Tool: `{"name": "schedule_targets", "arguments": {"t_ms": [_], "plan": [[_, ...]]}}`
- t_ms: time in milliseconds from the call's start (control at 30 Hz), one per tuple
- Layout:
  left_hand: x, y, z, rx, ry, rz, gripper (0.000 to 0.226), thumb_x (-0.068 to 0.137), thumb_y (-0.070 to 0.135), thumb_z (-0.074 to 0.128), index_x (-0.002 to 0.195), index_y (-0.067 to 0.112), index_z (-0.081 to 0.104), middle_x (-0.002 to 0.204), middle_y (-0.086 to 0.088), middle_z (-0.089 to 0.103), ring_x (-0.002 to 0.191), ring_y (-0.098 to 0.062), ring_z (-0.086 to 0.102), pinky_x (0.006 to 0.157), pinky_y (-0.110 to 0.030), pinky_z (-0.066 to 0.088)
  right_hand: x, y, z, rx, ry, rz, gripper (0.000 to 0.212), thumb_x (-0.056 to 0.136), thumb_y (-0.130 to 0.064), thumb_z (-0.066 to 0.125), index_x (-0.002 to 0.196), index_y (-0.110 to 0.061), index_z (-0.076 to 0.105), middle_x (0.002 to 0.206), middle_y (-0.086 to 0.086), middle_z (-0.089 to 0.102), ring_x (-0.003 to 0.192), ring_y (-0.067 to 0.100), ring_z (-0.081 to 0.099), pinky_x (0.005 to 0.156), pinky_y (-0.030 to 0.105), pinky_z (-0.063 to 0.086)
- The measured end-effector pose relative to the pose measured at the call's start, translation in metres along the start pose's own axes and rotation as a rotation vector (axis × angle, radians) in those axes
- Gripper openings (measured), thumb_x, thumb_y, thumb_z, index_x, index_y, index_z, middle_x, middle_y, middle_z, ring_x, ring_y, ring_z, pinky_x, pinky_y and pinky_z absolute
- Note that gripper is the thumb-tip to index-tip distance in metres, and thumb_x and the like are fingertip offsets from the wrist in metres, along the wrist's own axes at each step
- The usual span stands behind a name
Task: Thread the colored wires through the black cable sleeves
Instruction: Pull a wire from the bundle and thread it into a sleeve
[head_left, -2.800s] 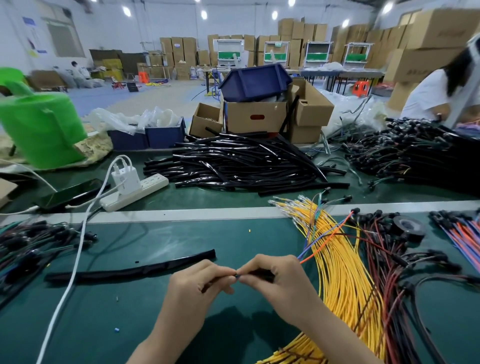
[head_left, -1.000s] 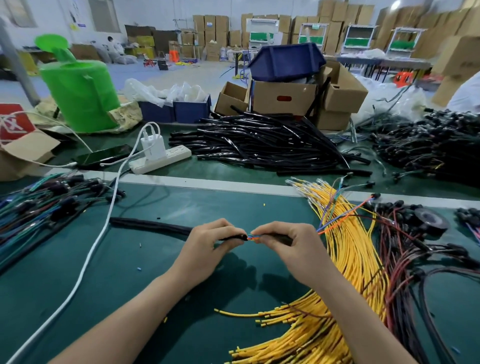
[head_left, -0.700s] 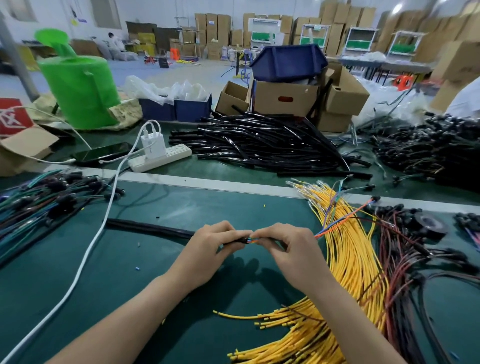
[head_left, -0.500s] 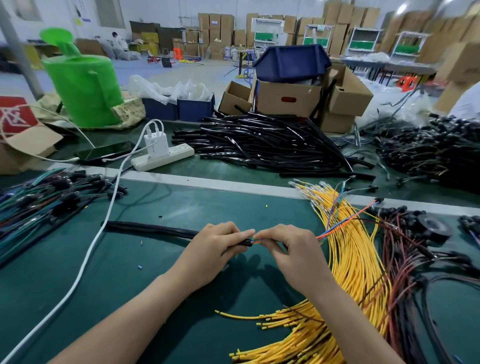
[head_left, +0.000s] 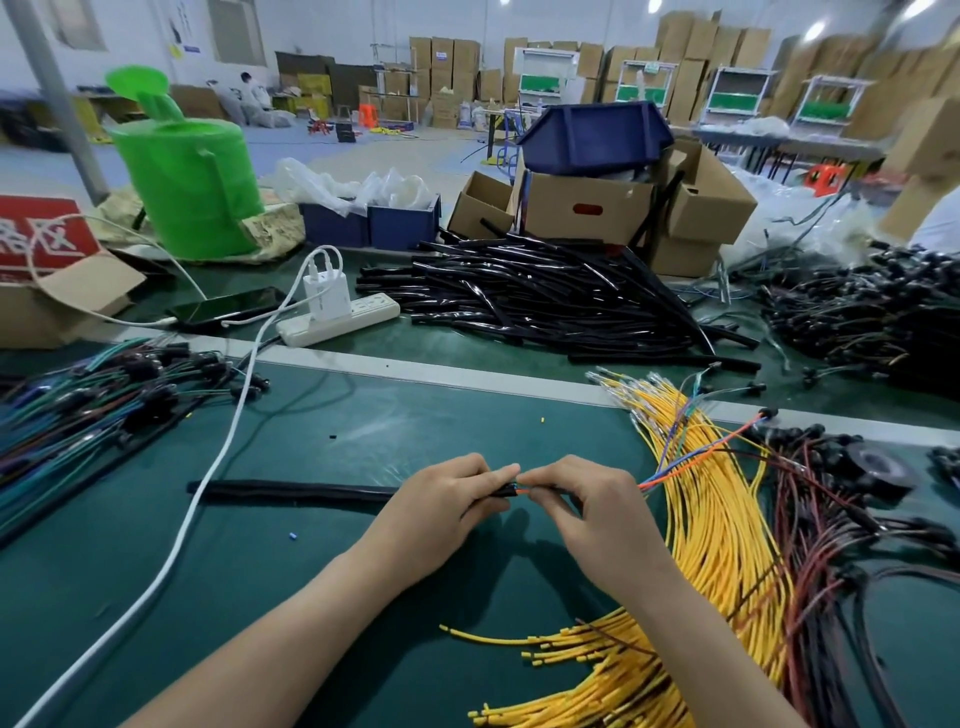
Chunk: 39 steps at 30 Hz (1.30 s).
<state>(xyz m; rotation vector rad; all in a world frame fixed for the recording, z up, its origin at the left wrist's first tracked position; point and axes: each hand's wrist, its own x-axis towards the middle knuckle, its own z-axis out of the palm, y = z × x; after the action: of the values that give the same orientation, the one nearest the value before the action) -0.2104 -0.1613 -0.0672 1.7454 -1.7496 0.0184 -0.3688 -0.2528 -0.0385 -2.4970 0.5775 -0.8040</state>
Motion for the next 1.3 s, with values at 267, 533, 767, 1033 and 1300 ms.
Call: {"name": "schedule_targets", "arguments": {"t_ms": [267, 533, 767, 1033, 1300], "plan": [[0.000, 0.003, -0.001, -0.078, 0.013, 0.014, 0.036, 0.094, 0.023, 0.056, 0.129, 0.015, 0.059, 0.089, 0.004, 0.055, 0.077, -0.006, 0.045, 0.075, -0.018, 0.038, 0.000, 0.003, -0.001, 0.111, -0.011, 0.108, 0.014, 0.085, -0.009, 0.068, 0.093, -0.019, 0.073, 0.083, -0.016, 0.069, 0.081, -0.002, 0.064, 0.074, 0.010, 0.047], [-0.003, 0.005, -0.004, -0.118, 0.013, 0.037, 0.022, 0.092, 0.022, 0.058, 0.111, 0.017, 0.068, 0.090, 0.001, 0.061, 0.075, -0.009, 0.053, 0.071, -0.016, 0.039, 0.000, 0.002, -0.008, 0.160, -0.062, 0.164, 0.015, 0.083, -0.014, 0.072, 0.077, -0.027, 0.068, 0.074, -0.015, 0.068, 0.076, -0.003, 0.063, 0.069, 0.007, 0.045], [-0.001, 0.014, -0.004, -0.124, 0.008, 0.057, 0.027, 0.091, 0.022, 0.057, 0.112, 0.008, 0.068, 0.087, -0.004, 0.062, 0.072, -0.018, 0.057, 0.067, -0.030, 0.048, 0.002, -0.006, -0.007, 0.117, -0.039, 0.052, 0.014, 0.083, -0.003, 0.065, 0.084, -0.017, 0.061, 0.074, -0.016, 0.054, 0.070, 0.000, 0.053, 0.061, 0.008, 0.036], [-0.004, 0.020, -0.002, 0.088, -0.035, 0.037, 0.049, 0.094, 0.044, 0.025, 0.106, 0.013, 0.061, 0.097, 0.000, 0.058, 0.073, -0.026, 0.059, 0.057, -0.042, 0.048, -0.003, -0.010, 0.003, 0.143, -0.150, 0.071, 0.019, 0.076, -0.029, 0.043, 0.095, -0.030, 0.046, 0.077, -0.018, 0.050, 0.072, 0.002, 0.048, 0.076, 0.015, 0.033], [-0.009, 0.017, -0.007, 0.047, 0.013, -0.059, 0.039, 0.095, 0.046, 0.031, 0.097, 0.019, 0.058, 0.076, 0.007, 0.063, 0.072, -0.016, 0.054, 0.060, -0.028, 0.040, -0.004, 0.027, -0.013, -0.171, -0.038, 0.092, 0.040, 0.099, -0.034, 0.036, 0.064, -0.019, 0.047, 0.046, -0.006, 0.039, 0.050, 0.025, 0.047, 0.064, 0.036, 0.032]]}}
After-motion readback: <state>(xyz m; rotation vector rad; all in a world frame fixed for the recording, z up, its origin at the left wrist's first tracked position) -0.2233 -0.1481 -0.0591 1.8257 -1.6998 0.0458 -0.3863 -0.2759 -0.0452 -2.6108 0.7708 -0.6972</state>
